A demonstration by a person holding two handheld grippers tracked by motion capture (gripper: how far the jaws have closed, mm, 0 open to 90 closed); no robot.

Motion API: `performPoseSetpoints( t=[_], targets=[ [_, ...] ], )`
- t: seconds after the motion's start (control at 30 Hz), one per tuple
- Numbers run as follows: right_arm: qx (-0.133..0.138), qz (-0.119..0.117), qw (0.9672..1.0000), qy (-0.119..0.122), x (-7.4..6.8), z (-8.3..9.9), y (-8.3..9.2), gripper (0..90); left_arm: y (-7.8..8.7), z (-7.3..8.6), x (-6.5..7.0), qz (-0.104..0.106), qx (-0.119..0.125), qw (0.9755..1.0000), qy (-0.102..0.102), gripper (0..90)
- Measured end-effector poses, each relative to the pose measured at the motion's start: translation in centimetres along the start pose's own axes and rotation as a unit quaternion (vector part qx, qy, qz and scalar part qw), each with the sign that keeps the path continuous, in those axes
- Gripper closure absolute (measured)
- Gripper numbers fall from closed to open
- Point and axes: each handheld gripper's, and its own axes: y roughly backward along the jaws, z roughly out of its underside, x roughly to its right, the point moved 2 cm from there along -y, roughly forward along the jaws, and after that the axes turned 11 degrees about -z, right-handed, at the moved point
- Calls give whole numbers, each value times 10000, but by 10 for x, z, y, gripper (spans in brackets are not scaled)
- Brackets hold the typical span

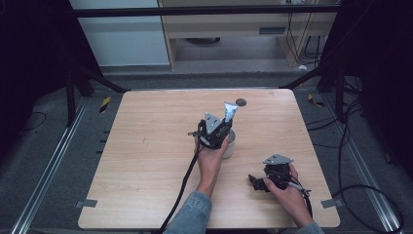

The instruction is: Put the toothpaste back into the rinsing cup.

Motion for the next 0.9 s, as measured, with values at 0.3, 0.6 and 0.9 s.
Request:
performPoseSetpoints(
  t=[0.3,0.6,0.9],
  targets=[
    [6,0,10000,11,0,0,0,9,-1,6,-2,-25,-62,10000,46,777],
    [6,1,10000,4,0,0,0,9,-2,8,-2,-21,-127,9999,52,776],
    [4,1,10000,2,0,0,0,9,-2,7,-2,-23,-153,9998,87,775]
  ],
)
